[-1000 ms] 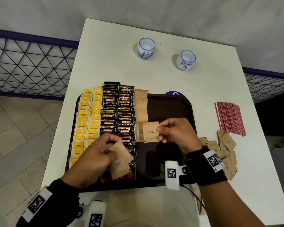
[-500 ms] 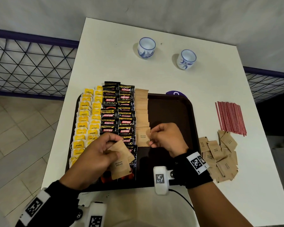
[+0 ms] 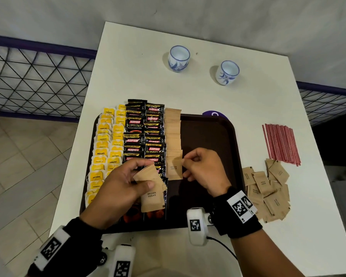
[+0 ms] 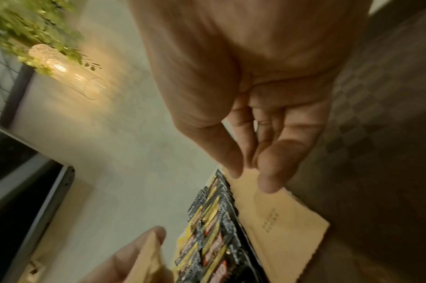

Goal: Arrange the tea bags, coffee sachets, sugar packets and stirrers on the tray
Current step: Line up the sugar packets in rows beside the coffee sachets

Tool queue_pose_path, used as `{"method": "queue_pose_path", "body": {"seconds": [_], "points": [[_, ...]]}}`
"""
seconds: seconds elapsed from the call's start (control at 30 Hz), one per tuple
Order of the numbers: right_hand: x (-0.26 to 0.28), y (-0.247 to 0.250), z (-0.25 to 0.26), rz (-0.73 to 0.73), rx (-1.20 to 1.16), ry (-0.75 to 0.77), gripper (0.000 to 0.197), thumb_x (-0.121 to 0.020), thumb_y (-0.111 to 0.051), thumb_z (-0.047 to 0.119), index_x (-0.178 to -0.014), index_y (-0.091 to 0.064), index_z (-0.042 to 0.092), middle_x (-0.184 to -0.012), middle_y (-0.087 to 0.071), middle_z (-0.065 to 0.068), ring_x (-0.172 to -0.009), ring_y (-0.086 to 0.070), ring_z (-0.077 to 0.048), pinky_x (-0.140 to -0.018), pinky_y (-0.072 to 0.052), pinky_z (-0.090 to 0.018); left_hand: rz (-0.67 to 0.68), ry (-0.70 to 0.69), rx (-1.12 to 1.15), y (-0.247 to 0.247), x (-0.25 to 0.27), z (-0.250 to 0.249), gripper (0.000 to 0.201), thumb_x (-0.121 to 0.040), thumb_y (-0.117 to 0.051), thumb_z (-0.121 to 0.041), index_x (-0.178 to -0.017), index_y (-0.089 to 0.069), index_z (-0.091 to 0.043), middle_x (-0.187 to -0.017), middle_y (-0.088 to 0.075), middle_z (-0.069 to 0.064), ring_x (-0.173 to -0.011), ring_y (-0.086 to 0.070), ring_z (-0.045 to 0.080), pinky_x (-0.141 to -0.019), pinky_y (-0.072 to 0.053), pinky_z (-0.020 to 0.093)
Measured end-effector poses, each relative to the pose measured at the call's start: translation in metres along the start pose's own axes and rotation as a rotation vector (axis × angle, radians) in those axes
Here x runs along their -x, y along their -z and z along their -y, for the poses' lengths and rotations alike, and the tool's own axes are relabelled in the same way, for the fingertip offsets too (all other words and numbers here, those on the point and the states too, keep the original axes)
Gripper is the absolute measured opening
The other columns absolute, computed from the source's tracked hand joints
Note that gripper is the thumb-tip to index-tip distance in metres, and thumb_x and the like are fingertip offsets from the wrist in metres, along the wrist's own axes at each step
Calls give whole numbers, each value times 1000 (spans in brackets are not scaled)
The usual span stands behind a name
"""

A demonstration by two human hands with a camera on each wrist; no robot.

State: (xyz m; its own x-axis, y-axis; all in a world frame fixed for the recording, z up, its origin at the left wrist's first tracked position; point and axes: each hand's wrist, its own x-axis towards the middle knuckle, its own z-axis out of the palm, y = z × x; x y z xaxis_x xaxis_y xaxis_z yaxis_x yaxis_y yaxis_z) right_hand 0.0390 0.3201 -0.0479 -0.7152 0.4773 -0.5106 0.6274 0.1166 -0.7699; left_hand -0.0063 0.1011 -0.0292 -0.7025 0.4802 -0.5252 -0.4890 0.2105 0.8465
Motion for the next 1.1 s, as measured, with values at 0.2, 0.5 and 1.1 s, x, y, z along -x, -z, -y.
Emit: {"method": "queue_pose_path", "body": {"seconds": [0.2,0.5,1.1], "points": [[33,3,18,345,-71,117,25,-80,-82,14,-96,-67,4,-79,-69,-10,-63,-67,-21,-45,-48,-24,-110,-81,25,-10,-5,-4,44,-81,-79,3,-110,-70,-29,-94,-76,4,-85,-75,19,-60,-61,31],[29,-6,8,306,-105,132,20,-80,-79,1,-95,-66,3,-73,-69,-3,-58,-64,-14,-45,-43,-24,-80,-110,69,-15,-8,-9,44,-92,-65,5,-110,-72,-34,-102,-77,2,-92,-76,18,-66,-62,31],[9,25,-18,124,-16,-46,14,-85,-70,-6,-97,-64,-9,-73,-69,-19,-52,-61,-14,-45,-45,-21,-116,-79,32,8,-7,9,44,-93,-63,8,-114,-70,-30,-111,-73,8,-93,-75,19,-62,-62,28]]}}
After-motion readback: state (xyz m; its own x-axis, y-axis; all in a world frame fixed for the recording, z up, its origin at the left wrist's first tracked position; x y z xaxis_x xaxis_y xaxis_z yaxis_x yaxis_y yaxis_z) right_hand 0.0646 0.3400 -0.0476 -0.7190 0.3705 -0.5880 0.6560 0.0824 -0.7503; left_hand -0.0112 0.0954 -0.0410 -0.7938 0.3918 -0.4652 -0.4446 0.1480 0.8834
